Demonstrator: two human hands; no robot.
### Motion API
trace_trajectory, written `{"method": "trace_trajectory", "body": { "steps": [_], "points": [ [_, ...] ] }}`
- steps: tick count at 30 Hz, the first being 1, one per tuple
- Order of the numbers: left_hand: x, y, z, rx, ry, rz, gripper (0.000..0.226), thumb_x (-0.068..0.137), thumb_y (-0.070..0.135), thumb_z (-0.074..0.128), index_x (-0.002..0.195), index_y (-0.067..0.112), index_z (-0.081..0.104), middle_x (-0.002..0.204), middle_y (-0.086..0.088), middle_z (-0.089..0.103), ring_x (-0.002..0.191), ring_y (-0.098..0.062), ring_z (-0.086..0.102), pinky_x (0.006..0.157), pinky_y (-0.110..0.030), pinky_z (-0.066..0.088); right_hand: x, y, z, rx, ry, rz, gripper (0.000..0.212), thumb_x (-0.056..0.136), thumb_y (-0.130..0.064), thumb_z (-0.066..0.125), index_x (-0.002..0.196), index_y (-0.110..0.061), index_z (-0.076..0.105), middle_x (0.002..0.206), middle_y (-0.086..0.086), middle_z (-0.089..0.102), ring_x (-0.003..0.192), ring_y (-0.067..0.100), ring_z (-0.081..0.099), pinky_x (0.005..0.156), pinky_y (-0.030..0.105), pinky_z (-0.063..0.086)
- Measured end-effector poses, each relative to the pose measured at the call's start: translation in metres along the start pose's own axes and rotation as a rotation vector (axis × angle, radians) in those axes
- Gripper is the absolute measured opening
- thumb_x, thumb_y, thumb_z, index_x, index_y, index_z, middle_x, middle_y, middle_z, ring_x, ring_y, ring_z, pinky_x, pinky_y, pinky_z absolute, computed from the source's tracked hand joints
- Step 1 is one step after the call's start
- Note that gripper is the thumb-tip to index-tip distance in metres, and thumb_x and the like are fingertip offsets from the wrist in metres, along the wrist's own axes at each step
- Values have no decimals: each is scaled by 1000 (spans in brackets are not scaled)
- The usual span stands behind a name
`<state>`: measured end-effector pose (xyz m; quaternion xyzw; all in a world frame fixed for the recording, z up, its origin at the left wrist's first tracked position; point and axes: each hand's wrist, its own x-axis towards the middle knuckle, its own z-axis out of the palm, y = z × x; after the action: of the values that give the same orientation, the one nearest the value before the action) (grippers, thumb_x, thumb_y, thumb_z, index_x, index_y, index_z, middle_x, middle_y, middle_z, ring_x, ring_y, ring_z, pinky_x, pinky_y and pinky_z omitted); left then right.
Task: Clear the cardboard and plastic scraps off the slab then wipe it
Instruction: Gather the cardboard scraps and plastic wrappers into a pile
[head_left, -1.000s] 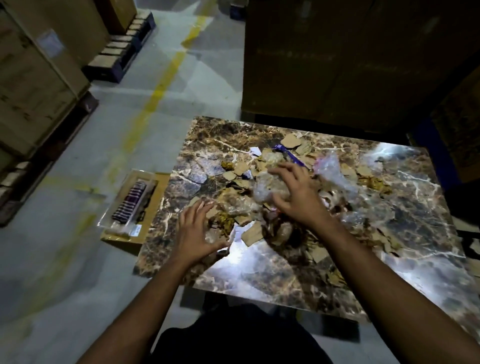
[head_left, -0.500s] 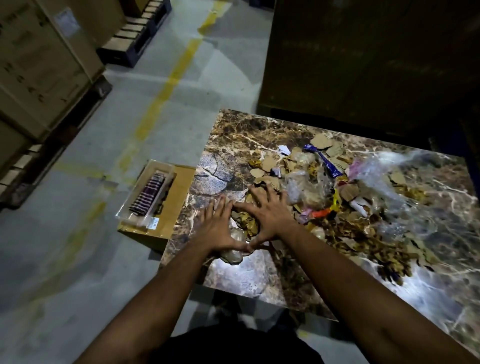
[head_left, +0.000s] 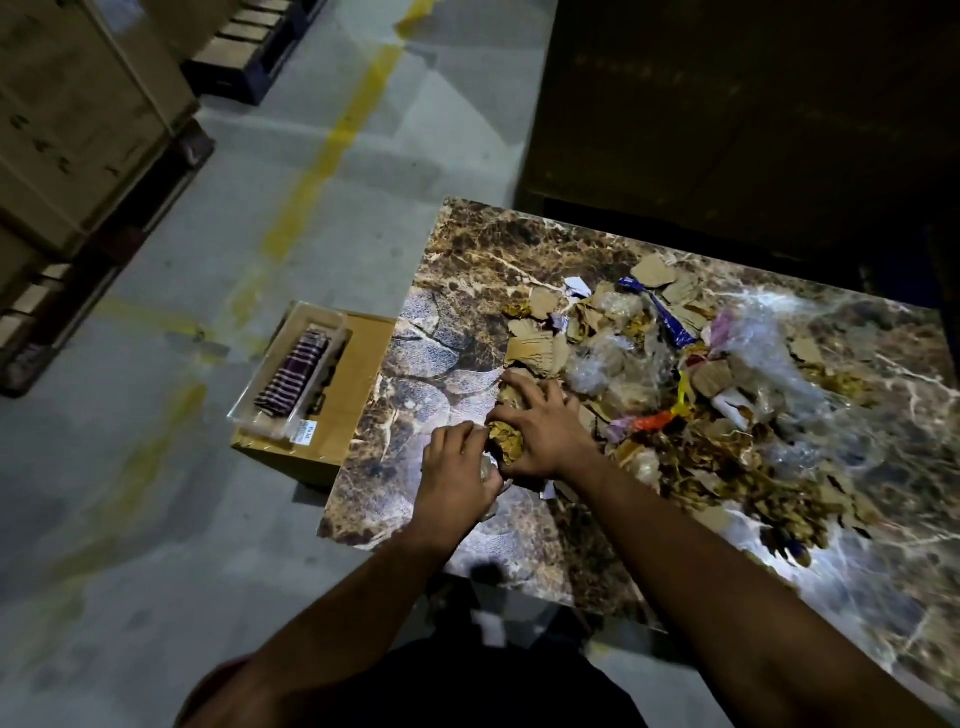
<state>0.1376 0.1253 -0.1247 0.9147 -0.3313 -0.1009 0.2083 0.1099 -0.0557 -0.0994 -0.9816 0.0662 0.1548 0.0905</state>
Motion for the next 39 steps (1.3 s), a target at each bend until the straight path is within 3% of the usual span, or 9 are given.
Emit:
{"method": "trace_trajectory", "body": {
  "steps": [7, 10, 14, 19, 23, 28, 32, 36, 39],
  "points": [
    [-4, 7, 14, 23, 168, 4, 31, 80, 15, 69, 110, 14, 63, 104, -5, 64, 96, -28, 50, 79, -45, 48, -9, -1, 3, 9, 56, 18, 66, 71, -25, 86, 128, -31, 54, 166, 0, 14, 142, 37, 30, 101, 70, 40],
    [1, 7, 16, 33, 183, -5, 16, 88, 21, 54, 101, 15, 61, 92, -5, 60, 90, -30, 53, 72, -44, 48, -6, 8, 6, 174, 104, 12, 72, 66, -5, 83, 129, -28, 58, 165, -1, 22, 140, 35, 38, 103, 57, 45],
    [13, 6, 13, -68, 218, -6, 17, 90, 22, 40, 94, 14, 55, 85, -8, 56, 83, -30, 51, 69, -44, 48, -5, 23, 4, 430, 275, -12, 61, 70, -7, 89, 123, -26, 67, 158, 3, 40, 136, 22, 50, 109, 15, 36],
    [31, 22, -1, -309, 266, -123, 11, 94, 7, 50, 96, 10, 61, 88, -9, 60, 81, -28, 55, 65, -32, 35, -31, 32, -37, 595, 415, 38, 54, 71, -14, 91, 120, -27, 70, 156, 1, 43, 134, 9, 45, 108, 23, 46],
    [62, 66, -28, -536, 380, -155, 14, 97, 4, 52, 99, 12, 63, 90, -4, 66, 80, -22, 60, 62, -26, 37, -54, 44, -82, 657, 625, -16, 44, 69, -6, 88, 110, -14, 74, 138, 9, 60, 121, -3, 48, 95, -3, 35],
    [97, 150, -57, -685, 471, 18, 13, 98, 5, 54, 101, 8, 66, 90, 4, 64, 79, -7, 56, 65, -3, 36, -96, 94, -135, 662, 850, 61, 36, 70, 1, 84, 102, -13, 76, 121, -1, 63, 111, -1, 55, 91, 9, 45],
    [114, 215, -50, -746, 472, 187, 12, 101, 15, 57, 106, 11, 66, 97, 4, 66, 87, -8, 60, 74, -14, 43, -137, 155, -148, 607, 982, 144, 34, 69, 2, 80, 100, -11, 75, 123, 6, 66, 117, 8, 57, 97, 23, 50],
    [131, 259, -12, -779, 374, 233, 24, 102, 27, 56, 118, 14, 68, 110, -1, 67, 100, -11, 61, 82, -16, 47, -156, 199, -128, 568, 969, 215, 34, 74, -29, 80, 102, -10, 75, 139, 5, 59, 130, 12, 51, 108, 26, 46],
    [138, 273, 31, -722, 290, 183, 29, 103, 30, 54, 127, 19, 66, 120, -5, 64, 108, -13, 58, 86, -25, 48, -153, 210, -93, 563, 846, 276, 38, 71, -12, 84, 107, -15, 73, 149, 5, 50, 137, 13, 40, 113, 31, 40]
  ]
}}
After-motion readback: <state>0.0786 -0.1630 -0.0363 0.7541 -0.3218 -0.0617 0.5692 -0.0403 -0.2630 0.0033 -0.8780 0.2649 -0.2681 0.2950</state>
